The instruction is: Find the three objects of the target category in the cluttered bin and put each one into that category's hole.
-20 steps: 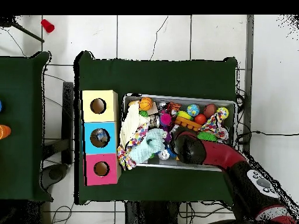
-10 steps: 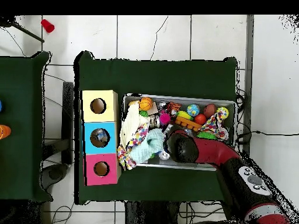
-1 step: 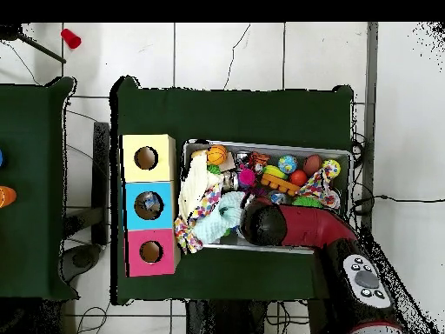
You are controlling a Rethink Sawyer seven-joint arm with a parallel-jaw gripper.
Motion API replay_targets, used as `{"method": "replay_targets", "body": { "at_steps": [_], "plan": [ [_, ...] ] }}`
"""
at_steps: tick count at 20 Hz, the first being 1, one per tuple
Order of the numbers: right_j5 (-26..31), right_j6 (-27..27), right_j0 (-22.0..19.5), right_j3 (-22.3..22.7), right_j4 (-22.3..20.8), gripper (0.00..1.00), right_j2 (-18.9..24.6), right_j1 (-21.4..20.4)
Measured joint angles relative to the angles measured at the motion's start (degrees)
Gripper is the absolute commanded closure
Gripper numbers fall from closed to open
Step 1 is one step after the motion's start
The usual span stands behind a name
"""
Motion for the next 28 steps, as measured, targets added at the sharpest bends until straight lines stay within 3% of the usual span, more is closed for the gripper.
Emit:
{"method": "replay_targets", "body": {
  "at_steps": [4,5,8,17,21,28],
  "plan": [
    [3.7,0.0,2.4,-0.5,0.3,1.00,-3.5,-1.0],
    [4.0,0.0,3.3,-1.2,0.3,0.00,-5.8,-1.0],
    [4.0,0.0,3.6,-1.5,0.4,0.00,-6.9,-1.0],
    [1.0,0.0,8.4,-4.9,1.5,0.00,-16.0,2.4],
    [-4.1,0.4,10.4,-6.2,5.8,0.00,-19.1,5.9],
    [-6.4,0.4,10.6,-6.1,13.2,0.00,-19.1,6.5]
  ]
}}
